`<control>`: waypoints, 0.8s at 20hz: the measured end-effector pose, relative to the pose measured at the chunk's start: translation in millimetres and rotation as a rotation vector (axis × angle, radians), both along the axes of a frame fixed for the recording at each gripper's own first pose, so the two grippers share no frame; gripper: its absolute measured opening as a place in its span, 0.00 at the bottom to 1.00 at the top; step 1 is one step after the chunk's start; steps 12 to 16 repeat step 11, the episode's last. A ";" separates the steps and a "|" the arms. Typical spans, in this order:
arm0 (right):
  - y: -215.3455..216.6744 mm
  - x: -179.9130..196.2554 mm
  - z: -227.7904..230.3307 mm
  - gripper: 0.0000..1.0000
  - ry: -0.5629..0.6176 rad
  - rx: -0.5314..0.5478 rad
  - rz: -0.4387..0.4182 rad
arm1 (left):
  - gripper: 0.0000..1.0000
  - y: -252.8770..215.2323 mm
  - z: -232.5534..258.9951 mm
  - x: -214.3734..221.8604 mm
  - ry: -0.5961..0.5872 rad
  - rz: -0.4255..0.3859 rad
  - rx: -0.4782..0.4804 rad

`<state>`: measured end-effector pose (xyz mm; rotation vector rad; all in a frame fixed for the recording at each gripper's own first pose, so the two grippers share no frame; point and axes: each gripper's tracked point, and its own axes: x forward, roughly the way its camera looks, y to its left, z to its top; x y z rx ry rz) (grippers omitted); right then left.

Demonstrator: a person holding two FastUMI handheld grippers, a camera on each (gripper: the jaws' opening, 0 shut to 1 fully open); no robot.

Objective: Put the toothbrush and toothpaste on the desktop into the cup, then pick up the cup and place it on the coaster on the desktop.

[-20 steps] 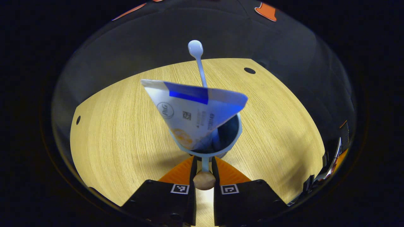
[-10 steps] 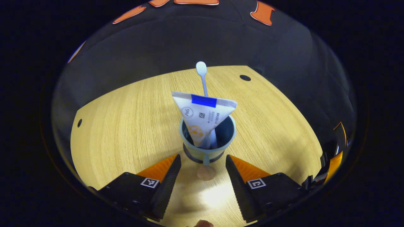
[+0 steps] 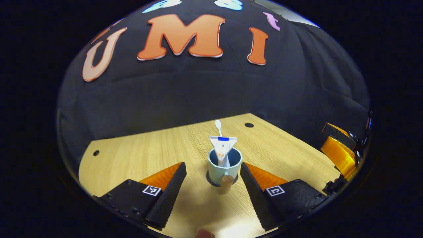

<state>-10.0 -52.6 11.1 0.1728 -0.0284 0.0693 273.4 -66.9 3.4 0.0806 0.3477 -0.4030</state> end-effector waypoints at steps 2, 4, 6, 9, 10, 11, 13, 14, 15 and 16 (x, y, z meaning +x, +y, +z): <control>8.6 0.5 2.6 0.94 -0.006 0.000 0.002 | 0.99 16.4 18.0 -11.4 -0.094 0.051 -0.012; 18.6 -0.2 4.2 0.94 -0.011 -0.003 0.004 | 0.98 35.9 40.6 -23.7 -0.192 0.111 -0.024; 32.5 -3.9 4.5 0.94 -0.014 -0.018 0.021 | 0.97 55.9 59.3 -40.6 -0.272 0.161 -0.040; 52.8 -6.9 7.8 0.94 -0.026 -0.036 0.046 | 0.97 77.2 79.2 -61.3 -0.349 0.197 -0.086; 57.2 -5.7 7.8 0.94 -0.027 -0.046 0.047 | 0.97 87.1 83.5 -68.7 -0.365 0.220 -0.107; 62.7 -4.6 9.1 0.94 -0.033 -0.057 0.050 | 0.97 95.4 90.1 -74.4 -0.386 0.237 -0.123; 62.7 -4.6 9.1 0.94 -0.033 -0.057 0.050 | 0.97 95.4 90.1 -74.4 -0.386 0.237 -0.123; 62.7 -4.6 9.1 0.94 -0.033 -0.057 0.050 | 0.97 95.4 90.1 -74.4 -0.386 0.237 -0.123; 62.7 -4.6 9.1 0.94 -0.033 -0.057 0.050 | 0.97 95.4 90.1 -74.4 -0.386 0.237 -0.123; 62.7 -4.6 9.1 0.94 -0.033 -0.057 0.050 | 0.97 95.4 90.1 -74.4 -0.386 0.237 -0.123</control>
